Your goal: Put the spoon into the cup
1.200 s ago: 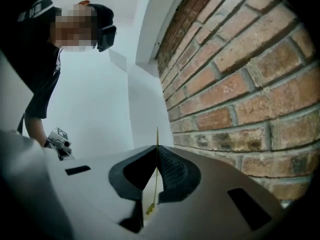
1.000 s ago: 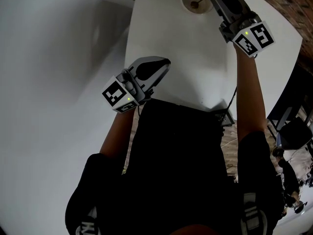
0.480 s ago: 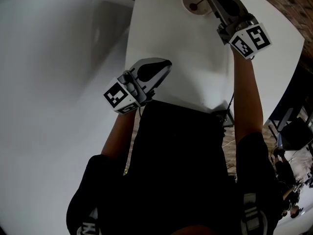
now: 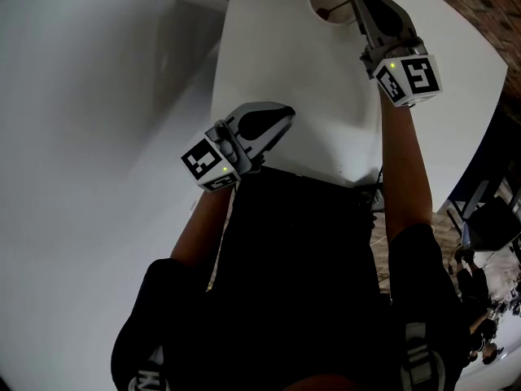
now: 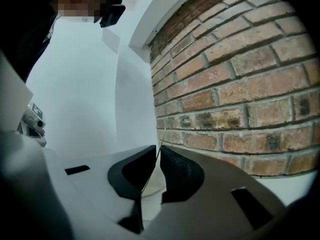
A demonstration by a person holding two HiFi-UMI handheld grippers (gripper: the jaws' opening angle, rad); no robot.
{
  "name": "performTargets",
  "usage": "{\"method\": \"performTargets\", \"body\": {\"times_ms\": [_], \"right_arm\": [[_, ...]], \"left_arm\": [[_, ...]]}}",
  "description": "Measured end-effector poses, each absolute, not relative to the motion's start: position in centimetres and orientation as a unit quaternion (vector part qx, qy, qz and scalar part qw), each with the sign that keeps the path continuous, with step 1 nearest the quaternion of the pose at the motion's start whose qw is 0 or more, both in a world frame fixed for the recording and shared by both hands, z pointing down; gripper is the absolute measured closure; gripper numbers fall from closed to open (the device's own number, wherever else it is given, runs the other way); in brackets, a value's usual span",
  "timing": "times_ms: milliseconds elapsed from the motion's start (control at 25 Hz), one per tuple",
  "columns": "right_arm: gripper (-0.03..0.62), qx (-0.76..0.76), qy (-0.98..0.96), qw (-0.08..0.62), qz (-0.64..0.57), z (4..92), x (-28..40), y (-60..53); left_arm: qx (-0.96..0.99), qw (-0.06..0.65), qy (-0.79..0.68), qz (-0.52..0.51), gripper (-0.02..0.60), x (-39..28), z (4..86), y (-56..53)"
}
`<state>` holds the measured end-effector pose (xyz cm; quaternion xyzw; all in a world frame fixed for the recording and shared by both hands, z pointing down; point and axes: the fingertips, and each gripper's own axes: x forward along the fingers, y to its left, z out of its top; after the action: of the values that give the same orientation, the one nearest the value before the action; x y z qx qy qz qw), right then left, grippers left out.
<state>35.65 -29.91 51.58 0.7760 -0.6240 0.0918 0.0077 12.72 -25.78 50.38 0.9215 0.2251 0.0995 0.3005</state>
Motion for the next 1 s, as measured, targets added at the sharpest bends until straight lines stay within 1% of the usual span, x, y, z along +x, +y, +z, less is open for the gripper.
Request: {"method": "performTargets", "body": {"times_ms": [200, 520, 680, 840, 1000], "right_arm": [[0.556, 0.798, -0.593, 0.021, 0.103, 52.4, 36.6, -28.7], [0.551, 0.813, -0.568, -0.009, 0.126, 53.4, 37.0, -27.3], [0.498, 0.814, -0.562, -0.024, 0.145, 54.1, 36.9, -26.7], [0.494, 0.823, -0.548, -0.038, 0.146, 53.6, 36.1, -25.6], [0.494, 0.824, -0.552, -0.027, 0.123, 51.4, 34.6, -24.4]], "left_arm": [[0.916, 0.308, 0.235, 0.100, 0.565, 12.3, 50.2, -24.6], [0.915, 0.312, 0.238, 0.091, 0.565, 11.2, 50.0, -24.4], [0.916, 0.312, 0.235, 0.092, 0.565, 10.5, 49.9, -24.8], [0.918, 0.310, 0.234, 0.084, 0.565, 9.5, 49.2, -25.0], [0.922, 0.293, 0.243, 0.069, 0.565, 9.0, 48.1, -25.3]]}}
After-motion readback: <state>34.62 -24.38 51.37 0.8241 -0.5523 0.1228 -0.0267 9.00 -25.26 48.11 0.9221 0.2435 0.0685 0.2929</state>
